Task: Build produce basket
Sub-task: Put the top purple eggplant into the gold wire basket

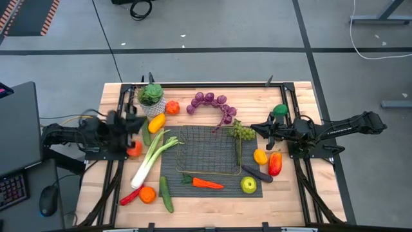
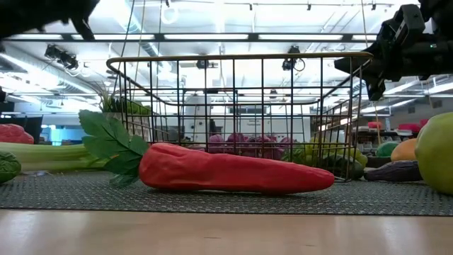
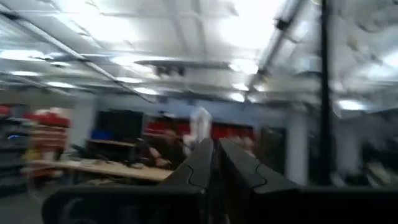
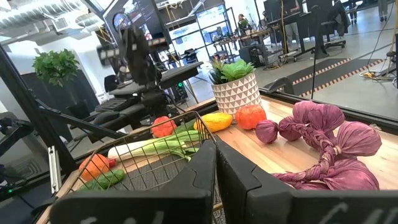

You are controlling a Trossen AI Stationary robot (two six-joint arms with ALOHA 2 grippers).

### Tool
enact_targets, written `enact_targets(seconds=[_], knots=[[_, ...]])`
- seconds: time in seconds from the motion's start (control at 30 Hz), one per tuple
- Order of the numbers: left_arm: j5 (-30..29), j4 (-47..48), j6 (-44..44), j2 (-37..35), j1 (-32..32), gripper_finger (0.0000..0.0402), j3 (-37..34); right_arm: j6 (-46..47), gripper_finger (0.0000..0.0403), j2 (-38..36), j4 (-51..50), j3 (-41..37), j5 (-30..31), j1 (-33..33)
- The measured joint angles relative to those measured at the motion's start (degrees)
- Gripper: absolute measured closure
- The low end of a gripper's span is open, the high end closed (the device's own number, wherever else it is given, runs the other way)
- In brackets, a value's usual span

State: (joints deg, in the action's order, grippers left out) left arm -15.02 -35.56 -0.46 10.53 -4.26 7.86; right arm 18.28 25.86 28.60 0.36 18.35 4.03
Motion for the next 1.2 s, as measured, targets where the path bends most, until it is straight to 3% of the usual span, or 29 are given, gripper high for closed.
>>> enact_targets(seconds=[0.07, 0.27, 0.4, 0.67, 0.93, 1.07, 1.2], knots=[[-1.7, 7.07, 0.01, 1.94, -0.03, 0.0366, 6.72, 0.0, 0.0383, -0.01, 0.02, -0.01, -0.02, 0.01], [-1.85, 47.19, -1.0, 17.83, -0.03, 0.037, 32.38, 0.0, 0.0383, -0.01, 0.34, 0.0, -0.03, -0.01], [-1.9, 58.86, -6.15, 29.82, -0.03, 0.0374, 45.46, 0.0, 0.0383, 0.01, 1.46, -0.02, 0.35, -0.04], [-1.89, 59.48, -6.55, 44.42, -0.03, 0.0366, 60.91, 1.06, 0.0383, -0.06, 17.67, 0.0, 10.52, -0.07], [-1.89, 58.1, -8.13, 51.21, -0.07, 0.0375, 69.44, 4.42, 0.0383, 0.91, 21.59, 2.48, 6.07, -0.15], [-1.89, 58.26, -7.97, 51.84, -0.1, 0.0375, 70.83, -1.79, 0.0383, 3.37, 11.04, 13.12, 1.41, -0.15], [-1.91, 57.98, -8.32, 51.47, -0.1, 0.037, 71.01, -7.14, 0.0383, 9.51, -20.46, 31.27, 1.41, -1.12]])
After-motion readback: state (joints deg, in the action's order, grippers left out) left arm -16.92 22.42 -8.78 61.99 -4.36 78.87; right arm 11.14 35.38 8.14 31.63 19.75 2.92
